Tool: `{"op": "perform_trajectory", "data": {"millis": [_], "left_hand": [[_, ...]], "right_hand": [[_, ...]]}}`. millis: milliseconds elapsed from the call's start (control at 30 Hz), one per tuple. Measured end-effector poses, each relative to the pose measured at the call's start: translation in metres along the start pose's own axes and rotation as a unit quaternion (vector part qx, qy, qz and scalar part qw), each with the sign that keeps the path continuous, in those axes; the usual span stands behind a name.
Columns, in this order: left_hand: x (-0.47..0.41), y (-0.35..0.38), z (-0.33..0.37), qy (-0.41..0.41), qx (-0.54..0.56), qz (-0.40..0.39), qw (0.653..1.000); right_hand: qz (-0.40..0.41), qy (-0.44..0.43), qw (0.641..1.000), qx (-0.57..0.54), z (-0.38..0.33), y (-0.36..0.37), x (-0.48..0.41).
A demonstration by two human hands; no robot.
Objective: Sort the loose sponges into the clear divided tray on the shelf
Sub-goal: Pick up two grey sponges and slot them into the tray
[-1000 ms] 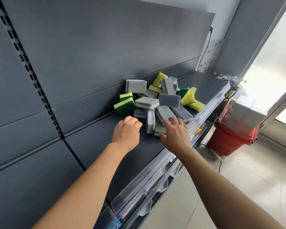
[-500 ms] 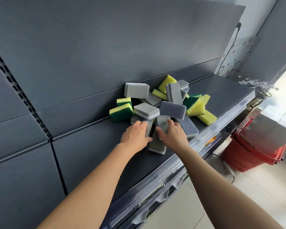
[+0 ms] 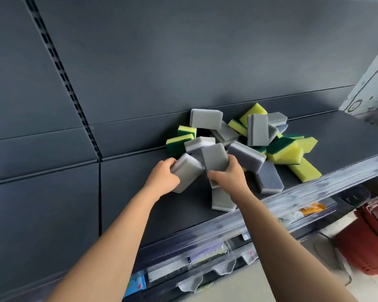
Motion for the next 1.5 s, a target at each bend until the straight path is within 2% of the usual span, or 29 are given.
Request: {"op": "perform_trajectory", "data": {"millis": [100,200,500,667,867,1167,1500], "left_hand": [[0.018,-0.013,-0.011,-0.003,0.066,0.023,0.998],[0.038,-0.026,-0.024,-0.002,0.078,0.046,0.996],[0.105,-0.078,-0.06,0.011,0.187,0.148,0.971],[0.14,-0.119,-0.083,0.009,0.157,0.232,0.96],[0.189,-0.181,-0.117,0.008,0.159,0.294,0.942],[0.252,-0.284,-0.169,0.013,0.104,0.331,0.938],[0.295,-0.368,-0.229,-0.008,0.09,0.333,0.939]], "right_hand": [[-0.042,-0.059,0.995,-0.07,-0.007,0.014,0.008],[-0.075,-0.109,0.984,-0.118,-0.017,0.034,0.018],[-0.14,-0.171,0.959,-0.178,-0.062,0.1,0.055],[-0.187,-0.187,0.948,-0.178,-0.091,0.141,0.082],[-0.242,-0.204,0.934,-0.164,-0.129,0.196,0.125],[-0.284,-0.277,0.904,-0.161,-0.193,0.286,0.2],[-0.26,-0.271,0.917,-0.132,-0.238,0.363,0.249]]}}
Point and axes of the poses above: each hand's wrist, its own x-axis away from the middle knuckle, its own y-axis out of the palm, z = x × y, the point moved 2 cm from there along -x, towards the middle knuckle, and after that the axes turned 9 degrees about x, right-handed, at the moved point
